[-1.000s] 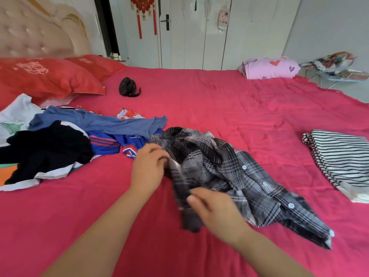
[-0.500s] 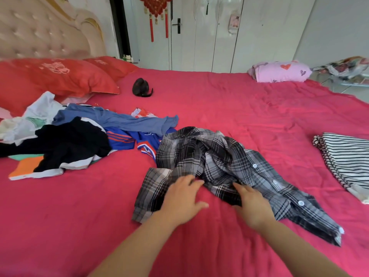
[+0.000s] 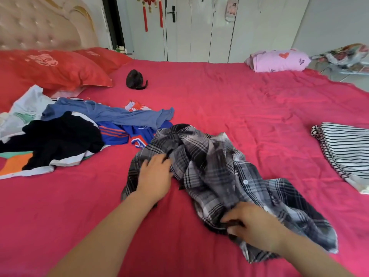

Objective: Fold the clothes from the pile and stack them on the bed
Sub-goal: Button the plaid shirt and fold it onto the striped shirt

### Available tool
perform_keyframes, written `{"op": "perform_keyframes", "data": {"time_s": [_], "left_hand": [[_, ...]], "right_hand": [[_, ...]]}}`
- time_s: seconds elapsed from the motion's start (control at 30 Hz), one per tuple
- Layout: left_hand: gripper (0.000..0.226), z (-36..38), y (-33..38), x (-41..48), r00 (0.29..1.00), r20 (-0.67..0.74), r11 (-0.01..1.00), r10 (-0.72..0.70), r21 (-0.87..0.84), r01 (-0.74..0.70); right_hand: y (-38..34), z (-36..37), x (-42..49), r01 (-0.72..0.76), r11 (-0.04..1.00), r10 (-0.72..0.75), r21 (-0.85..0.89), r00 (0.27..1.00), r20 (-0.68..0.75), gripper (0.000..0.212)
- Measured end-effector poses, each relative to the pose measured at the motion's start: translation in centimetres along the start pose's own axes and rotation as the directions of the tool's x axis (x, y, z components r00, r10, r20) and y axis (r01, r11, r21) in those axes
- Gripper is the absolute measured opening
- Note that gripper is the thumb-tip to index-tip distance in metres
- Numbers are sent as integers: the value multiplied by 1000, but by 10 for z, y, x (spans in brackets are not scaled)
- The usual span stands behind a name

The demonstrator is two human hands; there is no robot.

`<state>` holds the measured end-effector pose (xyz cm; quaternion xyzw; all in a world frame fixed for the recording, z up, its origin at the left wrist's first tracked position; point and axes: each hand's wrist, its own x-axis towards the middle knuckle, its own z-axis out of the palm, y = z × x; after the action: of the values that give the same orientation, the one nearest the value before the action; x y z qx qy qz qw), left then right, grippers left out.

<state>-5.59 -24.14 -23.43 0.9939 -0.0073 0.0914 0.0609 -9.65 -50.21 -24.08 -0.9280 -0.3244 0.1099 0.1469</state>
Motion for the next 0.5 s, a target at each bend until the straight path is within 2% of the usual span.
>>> {"op": "perform_keyframes", "data": {"time_s": [0.07,0.1,0.2,0.27,0.37,0.43,0.5], "left_hand": [[57,-1,31,-9,996,-59,960,70,-268,-83],[66,-2,47,-13,997,-38,923,66,-378,-75],[88,3,83,-18,978,205,791,-30,-593,148],[76,13,95,-16,960,259,743,-108,-620,251],[39,12,94,-16,959,150,710,-240,-647,279],[29,0,81,-17,951,30,697,-308,-673,247],[29,-20,63,-16,927,-95,665,-363,-723,186]], "right_hand": [[-2,-3,-1,-119,983,134,142,985,-106,11],[-2,-4,-2,-180,970,207,165,965,-162,11],[4,-3,-4,-299,937,343,181,886,-312,5],[6,4,-5,-344,922,384,179,874,-298,20],[14,12,-10,-380,915,402,135,838,-368,36],[30,10,-18,-464,871,484,161,756,-440,44],[51,4,-26,-573,786,614,231,681,-399,46]]}}
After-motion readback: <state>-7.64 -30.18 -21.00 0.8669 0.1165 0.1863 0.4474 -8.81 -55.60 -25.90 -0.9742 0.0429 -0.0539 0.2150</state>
